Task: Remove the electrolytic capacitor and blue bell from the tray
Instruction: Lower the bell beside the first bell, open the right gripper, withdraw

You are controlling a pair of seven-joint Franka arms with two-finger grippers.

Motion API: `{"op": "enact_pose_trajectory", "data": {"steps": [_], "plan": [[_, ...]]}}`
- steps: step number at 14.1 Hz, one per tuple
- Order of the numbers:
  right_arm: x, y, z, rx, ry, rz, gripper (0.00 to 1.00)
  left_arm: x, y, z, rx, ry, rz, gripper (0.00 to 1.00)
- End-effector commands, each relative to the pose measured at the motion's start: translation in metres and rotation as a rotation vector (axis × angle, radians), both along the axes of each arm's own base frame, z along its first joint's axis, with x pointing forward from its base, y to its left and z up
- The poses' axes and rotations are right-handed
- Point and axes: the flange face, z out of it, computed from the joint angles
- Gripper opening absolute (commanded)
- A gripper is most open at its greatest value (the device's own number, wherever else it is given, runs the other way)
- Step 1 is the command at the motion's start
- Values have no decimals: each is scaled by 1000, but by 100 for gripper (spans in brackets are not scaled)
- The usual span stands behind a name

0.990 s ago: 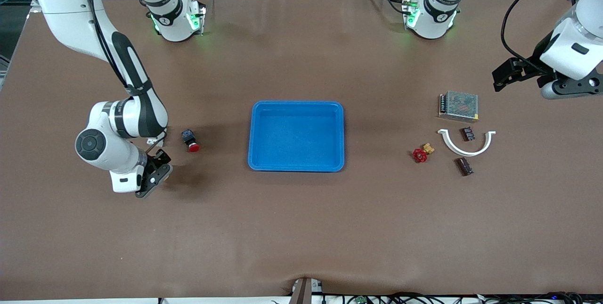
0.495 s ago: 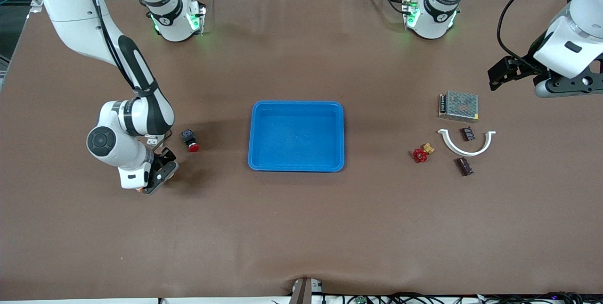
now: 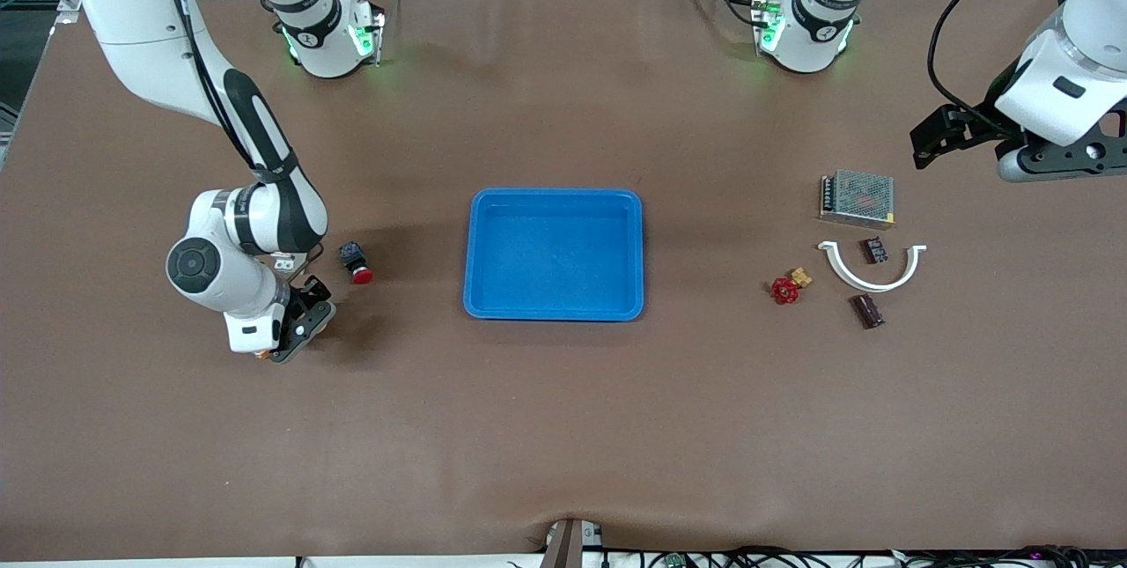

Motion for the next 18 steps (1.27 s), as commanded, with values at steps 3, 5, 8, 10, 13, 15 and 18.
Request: {"op": "enact_pose_trajectory", "data": {"steps": [3,5,8,10,13,15,18], "plan": [[0,0,-1,22,-7,-14,100,-6,2,9,-4,-10,-18,100],[0,3,-1,40,4,-40,100,-6,2,10,-4,-12,-17,100],[2,7,5,48,16,-73,100,-6,2,12,-6,-16,-18,100],[6,22,21,49,27,-115,100,-7,2,13,-6,-14,-20,100],[3,46,56,36,95,-192,100,-8,2,14,-5,-13,-19,100],[-3,67,96,19,123,-261,100,-8,2,14,-6,-13,-18,100],[-6,92,173,-61,161,-386,100,-8,2,14,-6,-13,-18,100]]}}
